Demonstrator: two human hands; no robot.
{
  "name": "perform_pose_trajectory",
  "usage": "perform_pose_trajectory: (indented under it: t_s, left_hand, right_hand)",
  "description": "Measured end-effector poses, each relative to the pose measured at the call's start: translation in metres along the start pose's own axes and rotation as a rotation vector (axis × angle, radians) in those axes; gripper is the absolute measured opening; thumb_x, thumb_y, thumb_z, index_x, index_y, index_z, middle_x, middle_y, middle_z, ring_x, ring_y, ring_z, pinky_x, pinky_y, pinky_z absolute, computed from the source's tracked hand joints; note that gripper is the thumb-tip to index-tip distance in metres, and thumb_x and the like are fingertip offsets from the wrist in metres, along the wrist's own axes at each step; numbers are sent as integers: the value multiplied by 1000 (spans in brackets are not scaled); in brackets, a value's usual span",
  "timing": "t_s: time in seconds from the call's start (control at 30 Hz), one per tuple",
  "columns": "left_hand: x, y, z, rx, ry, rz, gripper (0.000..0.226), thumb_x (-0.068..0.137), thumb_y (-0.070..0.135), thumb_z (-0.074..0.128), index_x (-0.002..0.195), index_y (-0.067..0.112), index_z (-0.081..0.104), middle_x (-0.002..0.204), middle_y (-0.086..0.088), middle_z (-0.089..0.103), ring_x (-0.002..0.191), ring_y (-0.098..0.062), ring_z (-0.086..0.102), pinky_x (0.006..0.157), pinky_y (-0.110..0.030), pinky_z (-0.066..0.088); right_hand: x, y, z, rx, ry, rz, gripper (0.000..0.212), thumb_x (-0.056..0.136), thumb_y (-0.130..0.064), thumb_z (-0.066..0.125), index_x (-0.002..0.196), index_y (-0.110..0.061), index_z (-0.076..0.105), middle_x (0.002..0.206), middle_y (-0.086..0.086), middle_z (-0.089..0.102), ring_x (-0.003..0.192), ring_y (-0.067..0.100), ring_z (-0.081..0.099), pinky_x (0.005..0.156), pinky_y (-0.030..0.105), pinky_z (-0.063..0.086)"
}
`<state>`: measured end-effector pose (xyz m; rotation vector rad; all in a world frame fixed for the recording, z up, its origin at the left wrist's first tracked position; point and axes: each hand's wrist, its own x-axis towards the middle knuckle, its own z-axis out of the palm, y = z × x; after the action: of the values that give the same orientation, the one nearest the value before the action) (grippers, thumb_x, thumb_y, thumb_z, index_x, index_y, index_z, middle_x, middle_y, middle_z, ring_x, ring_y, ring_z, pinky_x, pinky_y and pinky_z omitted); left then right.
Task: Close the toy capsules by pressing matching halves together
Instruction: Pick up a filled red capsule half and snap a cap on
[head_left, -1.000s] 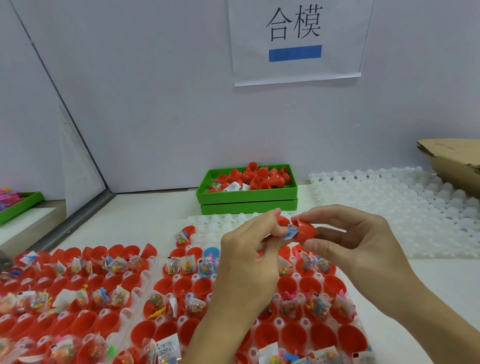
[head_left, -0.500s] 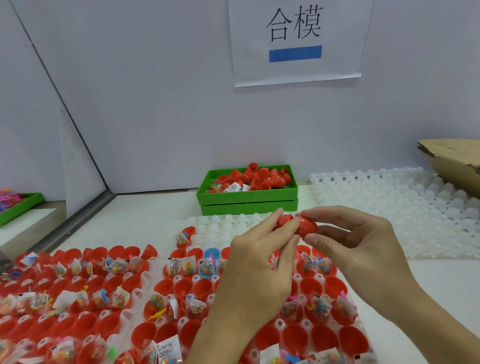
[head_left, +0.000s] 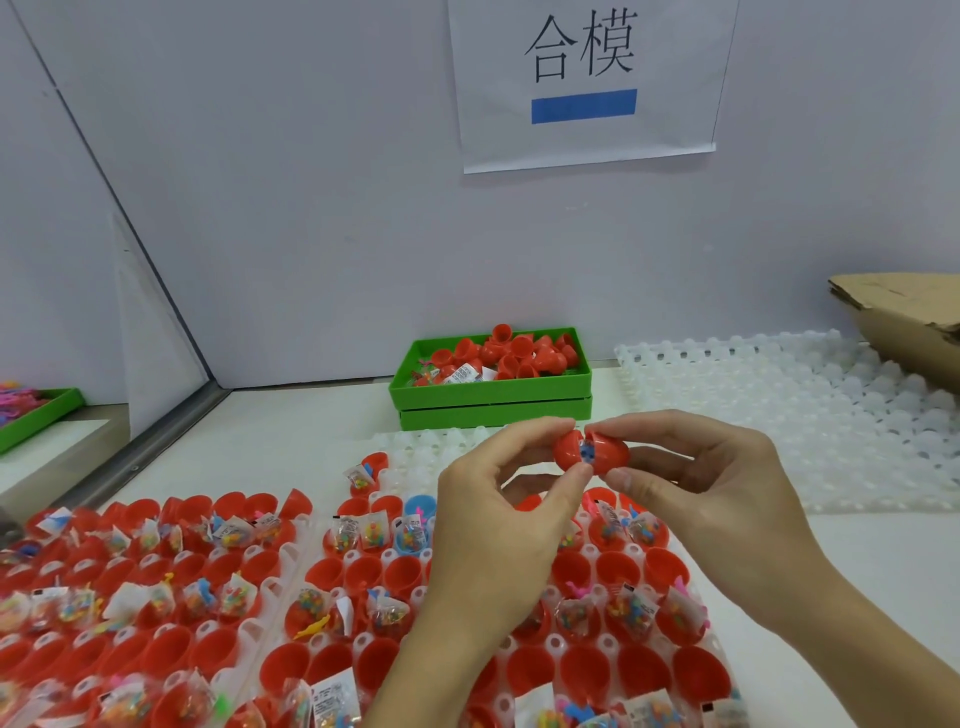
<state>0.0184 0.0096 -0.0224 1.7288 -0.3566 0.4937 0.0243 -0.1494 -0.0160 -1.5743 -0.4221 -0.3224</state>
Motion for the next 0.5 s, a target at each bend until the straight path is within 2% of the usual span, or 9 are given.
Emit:
perform_pose_trajectory:
  t_s: [0.17, 0.27, 0.4, 0.5]
  left_hand:
    - [1, 1, -2, -82, -41, -16, 23, 85, 4, 73, 101, 20, 73, 94, 8, 74, 96, -10, 70, 78, -18, 56]
    - [0, 0, -1, -108, -43, -6, 24, 86, 3, 73, 103, 19, 73, 95, 8, 74, 97, -10, 70, 78, -17, 56]
    - [-1, 1, 0, -103, -28, 13, 25, 85, 0, 72, 101, 20, 73, 94, 8, 74, 97, -11, 69, 77, -18, 56]
    - [-1, 1, 1, -74, -12, 40, 28, 84, -3, 71, 98, 22, 73, 92, 8, 73, 97, -13, 69, 76, -18, 56]
  right_hand:
    - [0, -1, -1, -6, -22, -8, 38, 77, 8, 74, 92, -27, 77, 91, -5, 78, 87, 15, 75, 75, 23, 59]
    - [-1, -2, 0, -4, -10, -22, 34, 76, 3, 75, 92, -27, 76, 90, -7, 78, 86, 13, 75, 73, 20, 59]
    - [-1, -3, 1, -7, -25, -35, 40, 76, 7, 74, 89, -31, 77, 89, -7, 78, 85, 12, 75, 72, 18, 58]
    - [-2, -3, 1, 3, -49, -47, 39, 76, 11, 72, 93, -23, 76, 89, -6, 78, 86, 13, 75, 73, 18, 57]
